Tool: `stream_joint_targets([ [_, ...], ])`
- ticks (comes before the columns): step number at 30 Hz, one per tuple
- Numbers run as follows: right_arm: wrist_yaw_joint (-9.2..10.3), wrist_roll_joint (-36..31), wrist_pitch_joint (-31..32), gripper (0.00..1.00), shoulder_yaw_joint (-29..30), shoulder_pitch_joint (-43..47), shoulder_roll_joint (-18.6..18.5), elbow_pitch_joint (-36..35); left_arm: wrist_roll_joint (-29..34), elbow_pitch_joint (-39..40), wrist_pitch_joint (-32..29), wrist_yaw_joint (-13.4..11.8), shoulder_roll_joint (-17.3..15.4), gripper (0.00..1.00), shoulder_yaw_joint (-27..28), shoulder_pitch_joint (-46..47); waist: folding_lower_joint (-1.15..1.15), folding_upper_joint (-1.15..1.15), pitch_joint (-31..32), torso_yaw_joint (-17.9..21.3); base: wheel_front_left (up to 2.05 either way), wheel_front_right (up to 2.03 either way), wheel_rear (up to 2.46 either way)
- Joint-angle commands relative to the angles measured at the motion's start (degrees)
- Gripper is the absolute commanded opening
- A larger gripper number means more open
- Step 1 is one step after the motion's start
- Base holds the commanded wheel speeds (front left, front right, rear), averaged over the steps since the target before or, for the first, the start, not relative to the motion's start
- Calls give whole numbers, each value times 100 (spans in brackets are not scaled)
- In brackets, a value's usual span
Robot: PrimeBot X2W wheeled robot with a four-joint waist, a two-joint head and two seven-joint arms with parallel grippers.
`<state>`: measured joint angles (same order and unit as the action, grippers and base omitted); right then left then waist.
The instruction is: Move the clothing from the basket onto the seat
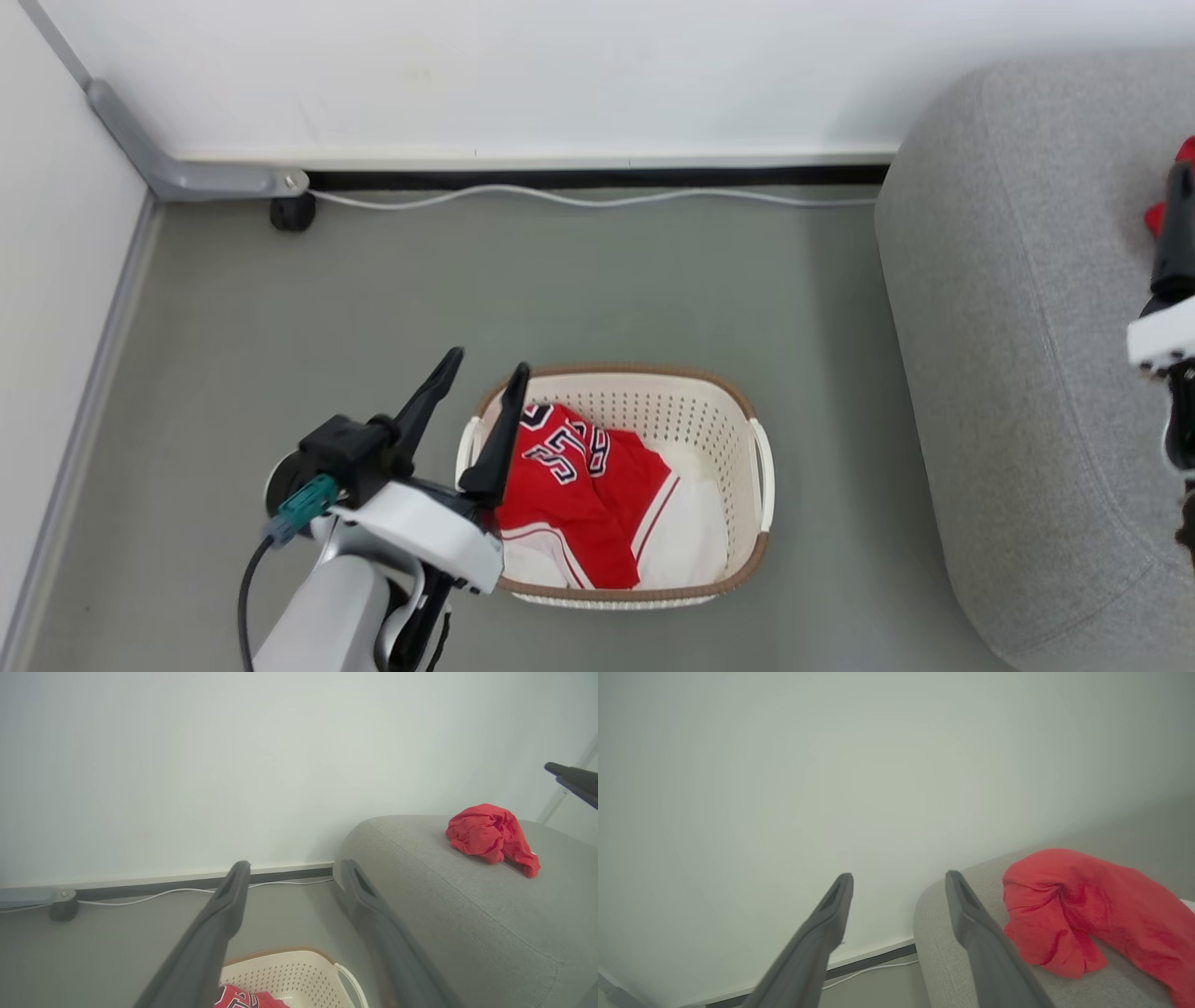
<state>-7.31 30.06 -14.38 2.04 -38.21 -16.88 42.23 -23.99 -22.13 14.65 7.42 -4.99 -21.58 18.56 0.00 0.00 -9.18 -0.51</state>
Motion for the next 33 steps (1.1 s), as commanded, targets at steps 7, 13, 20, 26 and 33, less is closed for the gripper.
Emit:
stream_joint_targets([
  [7,-18,-219,-61,100,-461,839,-27,-835,158,67,35,7,-47,100,752,-338,0,0,498,-99,0,0,0],
  [13,-18,-539,-62,100,-622,1536,120,-1287,271,55,35,7,-18,100,1168,-729,0,0,809,-149,0,0,0],
  [20,-18,-798,-62,100,-760,2167,361,-1751,386,101,35,4,47,100,1778,-1043,0,0,902,-127,0,0,0],
  [26,-18,-1208,-62,100,-662,2640,541,-2052,631,264,35,-6,144,100,2263,-1307,0,0,929,-82,0,0,0],
  [33,-18,-1431,-62,100,-582,2721,624,-2269,762,443,35,0,193,100,2432,-1453,0,0,900,-37,0,0,0],
])
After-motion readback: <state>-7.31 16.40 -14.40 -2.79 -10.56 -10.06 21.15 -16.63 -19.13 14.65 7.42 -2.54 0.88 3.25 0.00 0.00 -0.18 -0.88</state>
